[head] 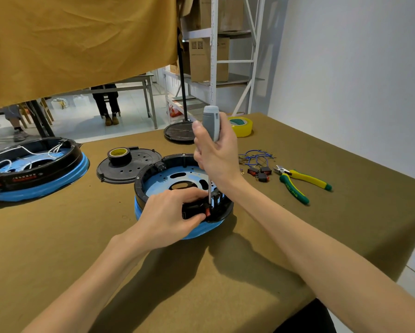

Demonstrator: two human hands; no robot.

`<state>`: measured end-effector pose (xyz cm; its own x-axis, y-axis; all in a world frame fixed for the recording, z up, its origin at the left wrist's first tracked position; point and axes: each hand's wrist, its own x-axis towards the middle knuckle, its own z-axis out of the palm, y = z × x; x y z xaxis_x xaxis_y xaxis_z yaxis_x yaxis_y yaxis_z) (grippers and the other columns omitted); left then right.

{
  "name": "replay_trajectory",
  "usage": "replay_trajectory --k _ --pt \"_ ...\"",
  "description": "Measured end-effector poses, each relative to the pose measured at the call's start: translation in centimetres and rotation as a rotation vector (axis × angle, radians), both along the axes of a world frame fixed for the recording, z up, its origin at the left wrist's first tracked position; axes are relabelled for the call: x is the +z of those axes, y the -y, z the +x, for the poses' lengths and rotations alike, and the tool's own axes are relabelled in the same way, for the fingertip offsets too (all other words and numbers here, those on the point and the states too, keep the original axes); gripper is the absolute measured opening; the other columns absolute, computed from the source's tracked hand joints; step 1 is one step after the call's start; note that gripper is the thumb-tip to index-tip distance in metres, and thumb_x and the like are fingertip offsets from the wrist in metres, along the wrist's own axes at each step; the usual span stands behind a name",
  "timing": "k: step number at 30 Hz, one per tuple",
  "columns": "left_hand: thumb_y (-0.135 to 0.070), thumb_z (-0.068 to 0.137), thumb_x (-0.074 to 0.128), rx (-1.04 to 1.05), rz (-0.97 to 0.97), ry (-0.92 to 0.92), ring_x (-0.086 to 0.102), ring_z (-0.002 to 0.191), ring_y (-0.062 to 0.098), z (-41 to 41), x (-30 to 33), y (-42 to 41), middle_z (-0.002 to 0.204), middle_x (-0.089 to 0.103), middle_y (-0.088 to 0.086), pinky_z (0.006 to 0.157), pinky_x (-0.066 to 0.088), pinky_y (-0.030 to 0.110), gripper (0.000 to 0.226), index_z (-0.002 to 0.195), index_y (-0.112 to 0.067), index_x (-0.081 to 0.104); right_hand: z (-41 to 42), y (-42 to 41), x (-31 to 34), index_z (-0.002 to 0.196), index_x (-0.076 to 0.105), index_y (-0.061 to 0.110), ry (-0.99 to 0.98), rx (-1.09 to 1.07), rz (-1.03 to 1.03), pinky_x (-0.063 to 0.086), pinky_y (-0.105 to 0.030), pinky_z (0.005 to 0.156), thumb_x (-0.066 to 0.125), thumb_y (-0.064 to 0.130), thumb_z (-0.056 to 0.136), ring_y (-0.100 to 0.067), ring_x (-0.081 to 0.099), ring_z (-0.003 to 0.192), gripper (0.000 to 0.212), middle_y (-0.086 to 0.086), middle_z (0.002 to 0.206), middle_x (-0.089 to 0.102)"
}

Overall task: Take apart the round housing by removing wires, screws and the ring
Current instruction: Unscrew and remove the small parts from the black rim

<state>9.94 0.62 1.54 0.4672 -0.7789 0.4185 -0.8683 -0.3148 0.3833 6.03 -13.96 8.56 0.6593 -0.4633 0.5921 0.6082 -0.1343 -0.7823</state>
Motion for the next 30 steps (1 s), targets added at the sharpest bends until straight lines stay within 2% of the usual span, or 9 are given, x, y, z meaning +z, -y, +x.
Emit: replay_trajectory --k 5,9,12,17,20,23,28,30 --pt "-0.045 0.087 0.068 0.004 0.019 0.018 0.068 0.108 0.002 0.2 -0.1 0.1 0.115 0.073 -0.023 0.088 0.059 0.03 0.045 0.132 -0.041 0.062 0.7 0.2 0.6 0.101 0.045 0.01 -0.074 0.025 -0.04 0.034 -0.017 0.038 0.055 0.01 0.104 -0.004 0.038 0.045 0.011 0.002 0.07 0.041" --pt "-0.045 0.089 0.07 0.007 0.022 0.023 0.067 0.105 0.0 0.4 -0.1 0.0 0.116 0.072 -0.022 0.085 0.058 0.025 0.043 0.132 -0.042 0.063 0.0 0.5 -0.1 0.102 0.046 0.012 -0.017 0.053 -0.049 0.035 -0.018 0.039 0.055 0.011 0.105 -0.005 0.038 0.045 0.01 0.012 0.066 0.045" --pt "-0.046 0.088 0.068 0.004 0.013 0.029 0.067 0.102 0.0 0.4 -0.2 0.1 0.113 0.073 -0.022 0.082 0.058 0.024 0.043 0.131 -0.041 0.064 0.0 0.4 -0.4 0.1 0.046 0.014 0.003 0.024 -0.047 0.036 -0.018 0.039 0.056 0.012 0.104 -0.005 0.039 0.047 0.011 0.007 0.069 0.044" --pt "-0.05 0.084 0.062 0.006 -0.02 0.017 0.066 0.103 0.001 0.2 -0.2 0.2 0.118 0.072 -0.021 0.083 0.057 0.025 0.045 0.126 -0.036 0.07 1.7 -0.7 0.3 0.097 0.05 0.016 -0.186 0.019 -0.049 0.028 -0.03 0.043 0.057 0.014 0.104 -0.02 0.028 0.051 0.01 -0.002 0.064 0.036" --pt "-0.05 0.084 0.062 0.013 -0.018 0.008 0.063 0.099 -0.005 0.4 0.0 0.2 0.114 0.069 -0.027 0.077 0.059 0.027 0.044 0.126 -0.041 0.069 0.6 0.0 0.2 0.099 0.049 0.015 -0.093 0.039 -0.041 0.034 -0.021 0.039 0.056 0.012 0.104 -0.009 0.035 0.047 0.009 0.003 0.067 0.04" --pt "-0.053 0.083 0.061 0.004 -0.009 -0.029 0.062 0.098 -0.006 0.4 0.1 0.1 0.112 0.07 -0.027 0.078 0.059 0.028 0.047 0.129 -0.044 0.067 -0.9 0.6 -0.4 0.1 0.045 0.01 -0.033 0.013 -0.01 0.034 -0.02 0.039 0.054 0.01 0.105 -0.008 0.035 0.046 0.011 -0.001 0.069 0.039" --pt "-0.073 0.078 0.058 0.02 -0.035 0.011 0.062 0.092 -0.008 -0.3 0.0 0.0 0.103 0.069 -0.029 0.071 0.049 0.009 0.059 0.126 -0.041 0.069 -0.8 0.4 -1.2 0.098 0.045 0.01 -0.001 -0.054 0.018 0.035 -0.02 0.039 0.057 0.014 0.104 -0.01 0.035 0.045 0.014 -0.004 0.07 0.039" --pt "-0.073 0.077 0.058 0.031 -0.044 0.017 0.062 0.094 -0.009 -0.4 0.0 0.2 0.106 0.071 -0.027 0.074 0.049 0.01 0.059 0.123 -0.039 0.071 0.4 -0.3 -1.0 0.099 0.05 0.011 -0.078 -0.031 -0.049 0.037 -0.021 0.04 0.059 0.014 0.103 -0.011 0.039 0.048 0.01 -0.003 0.072 0.043"
